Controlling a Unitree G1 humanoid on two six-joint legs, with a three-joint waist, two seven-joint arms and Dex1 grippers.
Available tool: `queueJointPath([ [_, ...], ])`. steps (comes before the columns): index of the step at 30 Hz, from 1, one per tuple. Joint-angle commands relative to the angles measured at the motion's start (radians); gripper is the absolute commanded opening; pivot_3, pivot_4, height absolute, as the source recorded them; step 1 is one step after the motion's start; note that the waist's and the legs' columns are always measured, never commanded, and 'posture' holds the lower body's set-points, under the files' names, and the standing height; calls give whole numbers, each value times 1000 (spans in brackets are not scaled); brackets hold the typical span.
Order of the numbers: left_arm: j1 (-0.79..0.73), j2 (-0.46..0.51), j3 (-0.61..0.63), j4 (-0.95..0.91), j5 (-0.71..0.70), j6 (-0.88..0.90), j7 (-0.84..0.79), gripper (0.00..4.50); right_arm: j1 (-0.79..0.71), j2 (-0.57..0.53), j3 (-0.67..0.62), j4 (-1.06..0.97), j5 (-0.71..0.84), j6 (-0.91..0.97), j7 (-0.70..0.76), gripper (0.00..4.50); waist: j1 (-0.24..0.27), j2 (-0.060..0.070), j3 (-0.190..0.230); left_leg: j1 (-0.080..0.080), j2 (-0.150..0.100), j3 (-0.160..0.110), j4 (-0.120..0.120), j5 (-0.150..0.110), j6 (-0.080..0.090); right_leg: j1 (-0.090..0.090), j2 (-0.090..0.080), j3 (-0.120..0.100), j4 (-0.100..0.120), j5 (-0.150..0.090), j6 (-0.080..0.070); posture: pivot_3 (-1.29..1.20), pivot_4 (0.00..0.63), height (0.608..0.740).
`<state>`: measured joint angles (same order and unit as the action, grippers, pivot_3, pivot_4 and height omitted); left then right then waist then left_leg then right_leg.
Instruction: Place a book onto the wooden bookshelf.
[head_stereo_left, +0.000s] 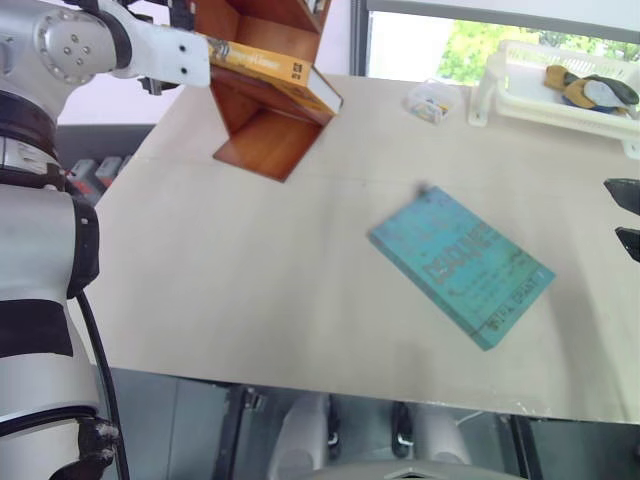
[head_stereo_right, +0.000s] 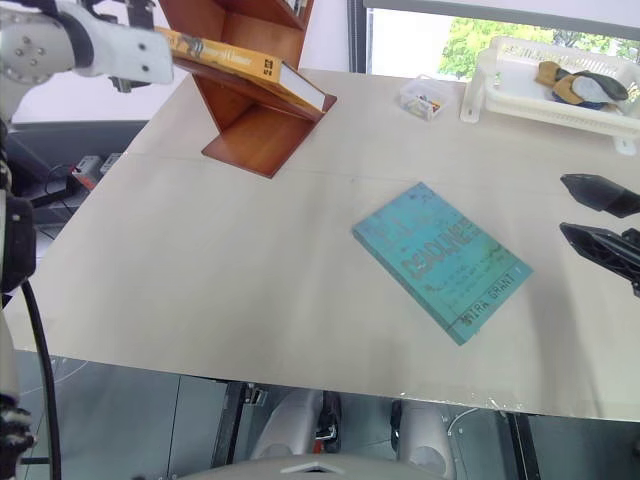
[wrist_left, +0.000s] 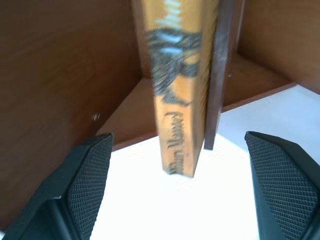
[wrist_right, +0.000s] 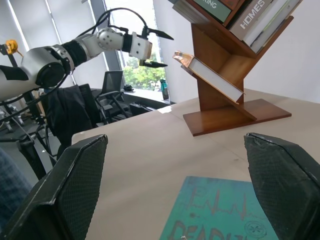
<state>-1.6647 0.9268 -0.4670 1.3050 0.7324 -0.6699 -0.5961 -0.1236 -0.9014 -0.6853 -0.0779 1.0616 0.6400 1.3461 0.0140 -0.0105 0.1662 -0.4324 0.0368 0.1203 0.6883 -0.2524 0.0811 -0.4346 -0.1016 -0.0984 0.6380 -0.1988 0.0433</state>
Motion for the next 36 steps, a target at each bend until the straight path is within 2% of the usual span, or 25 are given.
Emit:
queueJointPath([
  [1, -27, 66, 88, -49, -105, -43, -76, 4485, 7, -23, -47, -21, 19, 3, 6, 4500, -1, 0, 0, 0, 0, 0, 0, 0, 0, 0, 0, 0, 0, 0, 0, 0, 150, 712],
  [4, 10, 125, 193, -83, -243, -47, -187, 4485, 11, -56, -52, 5, 8, 12, 29, 4500, -5, 0, 0, 0, 0, 1, 0, 0, 0, -2, 0, 1, 1, 0, 0, 0, 150, 712],
  [9, 227, 140, 481, -206, -658, 151, -520, 4485, 25, -101, -49, 51, -12, 17, 65, 4500, -7, 1, -2, 2, 1, 5, 1, 0, 0, -4, 0, 5, 5, 0, 0, 0, 150, 712],
  [12, 488, 168, 580, -422, -799, 458, -608, 4485, 36, -104, -41, 78, -32, 9, 77, 4500, -9, 2, -3, 3, 1, 6, 2, 0, 0, -3, 0, 6, 7, 0, 0, 0, 150, 712],
  [16, 1051, 143, 842, -973, -1100, 950, -618, 4485, 78, -101, -26, 119, -94, -22, 99, 4500, -30, 1, -5, 3, 2, 6, 4, 0, 0, -3, 0, 8, 9, 0, 0, 0, 150, 712],
  [18, 1268, 98, 948, -1166, -1168, 1071, -571, 4485, 108, -100, -16, 140, -132, -45, 117, 4500, -31, 0, -6, 2, 2, 6, 4, 0, 0, -3, -1, 8, 7, 0, 0, 0, 150, 712],
  [20, 1399, 48, 1012, -1282, -1206, 1146, -506, 4485, 123, -94, -8, 158, -159, -67, 130, 4500, -30, -1, -6, 2, 2, 5, 4, 0, -1, -2, -2, 7, 5, 0, 0, 0, 150, 712],
  [23, 1535, 5, 1011, -1342, -1158, 1144, -431, 4485, 120, -82, -6, 183, -168, -76, 129, 4500, -24, -1, -6, 6, 2, 2, 3, 0, -1, 3, -3, 4, 4, 0, 0, 0, 150, 712],
  [25, 1589, -21, 997, -1358, -1149, 1139, -401, 4485, 135, -84, 9, 199, -205, -109, 144, 4500, -20, 1, -7, 12, 2, 2, 0, -1, -7, 6, -5, 4, 3, -4, -2, 0, 150, 712],
  [27, 1625, -55, 987, -1369, -1159, 1140, -378, 4485, 159, -83, 33, 218, -260, -161, 159, 4500, -13, 1, -8, 19, 2, 1, -1, -4, -4, 12, -6, 4, 3, -5, -1, 0, 150, 712],
  [36, 1604, -121, 883, -1427, -1190, 1159, -340, 4485, 188, -40, 57, 306, -373, -301, 124, 4500, 0, 3, -9, 17, 2, -1, -3, 0, -10, 11, -7, 4, 1, -2, -6, 0, 150, 712],
])
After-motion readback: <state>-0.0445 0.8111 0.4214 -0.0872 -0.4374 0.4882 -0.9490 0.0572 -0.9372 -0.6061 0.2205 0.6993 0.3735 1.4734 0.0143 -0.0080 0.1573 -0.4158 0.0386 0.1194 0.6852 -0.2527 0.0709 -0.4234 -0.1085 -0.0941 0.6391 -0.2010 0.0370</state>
